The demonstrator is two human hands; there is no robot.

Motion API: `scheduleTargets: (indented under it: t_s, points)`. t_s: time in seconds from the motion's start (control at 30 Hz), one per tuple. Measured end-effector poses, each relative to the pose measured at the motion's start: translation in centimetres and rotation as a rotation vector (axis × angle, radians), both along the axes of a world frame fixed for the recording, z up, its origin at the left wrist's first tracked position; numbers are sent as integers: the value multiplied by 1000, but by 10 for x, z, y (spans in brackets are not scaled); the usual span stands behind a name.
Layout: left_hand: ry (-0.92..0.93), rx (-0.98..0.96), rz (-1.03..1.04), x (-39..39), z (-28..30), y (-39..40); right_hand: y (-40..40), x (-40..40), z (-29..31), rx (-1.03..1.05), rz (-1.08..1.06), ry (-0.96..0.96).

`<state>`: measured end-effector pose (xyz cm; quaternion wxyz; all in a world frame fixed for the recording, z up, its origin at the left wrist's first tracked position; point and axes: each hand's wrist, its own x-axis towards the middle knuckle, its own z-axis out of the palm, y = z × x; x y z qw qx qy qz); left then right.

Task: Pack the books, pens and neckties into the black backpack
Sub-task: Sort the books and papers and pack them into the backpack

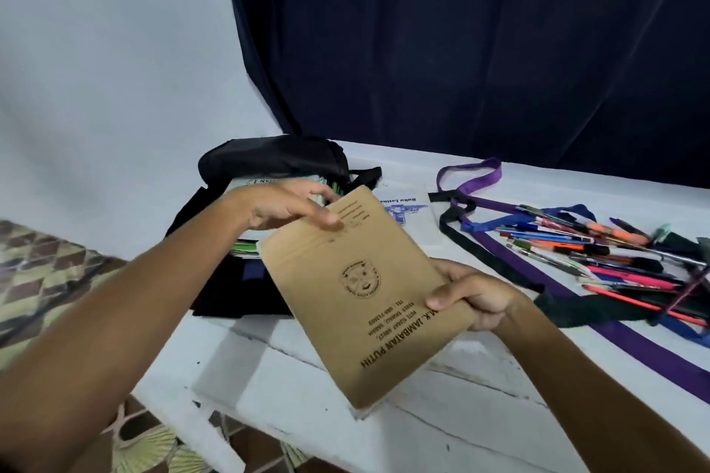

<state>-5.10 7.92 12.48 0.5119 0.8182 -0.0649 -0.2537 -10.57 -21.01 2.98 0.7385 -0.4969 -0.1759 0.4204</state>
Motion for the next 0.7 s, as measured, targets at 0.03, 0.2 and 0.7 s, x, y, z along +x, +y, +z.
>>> scheduleTargets:
  t_s: [0.03,0.2,0.7]
  points:
    - [-58,-58,88,0,4,12,7,2,-1,27,-43,12]
    - [-8,-291,464,-11,-28,72,58,22,-3,92,-209,48]
    - [349,-527,461,78,-58,181,230,104,26,-33,-606,369]
